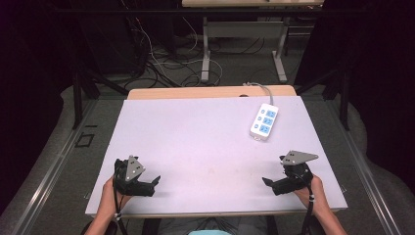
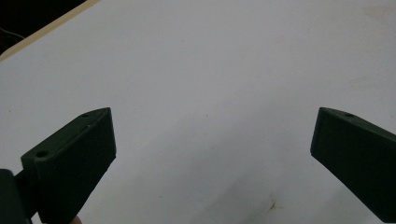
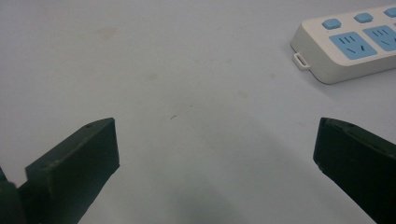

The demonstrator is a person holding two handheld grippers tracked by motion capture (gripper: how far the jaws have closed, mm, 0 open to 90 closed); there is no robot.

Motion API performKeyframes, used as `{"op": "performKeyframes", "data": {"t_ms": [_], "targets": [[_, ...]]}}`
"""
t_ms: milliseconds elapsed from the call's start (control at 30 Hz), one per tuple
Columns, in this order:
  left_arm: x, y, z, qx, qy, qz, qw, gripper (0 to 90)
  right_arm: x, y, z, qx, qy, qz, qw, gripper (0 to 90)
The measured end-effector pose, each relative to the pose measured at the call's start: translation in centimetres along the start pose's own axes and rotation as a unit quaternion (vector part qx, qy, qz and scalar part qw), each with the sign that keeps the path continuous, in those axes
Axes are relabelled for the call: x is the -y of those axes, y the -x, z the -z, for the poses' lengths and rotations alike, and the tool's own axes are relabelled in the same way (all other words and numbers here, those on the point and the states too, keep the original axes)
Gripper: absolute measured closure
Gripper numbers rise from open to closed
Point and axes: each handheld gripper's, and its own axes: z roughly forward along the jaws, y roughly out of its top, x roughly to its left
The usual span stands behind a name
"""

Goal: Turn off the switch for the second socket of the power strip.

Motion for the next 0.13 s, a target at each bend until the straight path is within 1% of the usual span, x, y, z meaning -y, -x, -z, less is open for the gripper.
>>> {"op": "performKeyframes", "data": {"t_ms": [67,100,133], "targets": [[0.01,0.02,-0.03,0.001,0.000,-0.001,1.0000,0.0,0.00,0.02,-0.04,0.000,0.001,0.003,1.0000,0.0],[0.01,0.03,-0.05,0.003,-0.002,-0.001,1.0000,0.0,-0.02,-0.08,-0.03,0.000,0.001,0.000,1.0000,0.0],[0.01,0.04,-0.08,-0.001,-0.003,-0.002,1.0000,0.0,-0.04,-0.10,-0.02,0.000,-0.001,0.000,1.0000,0.0]]}}
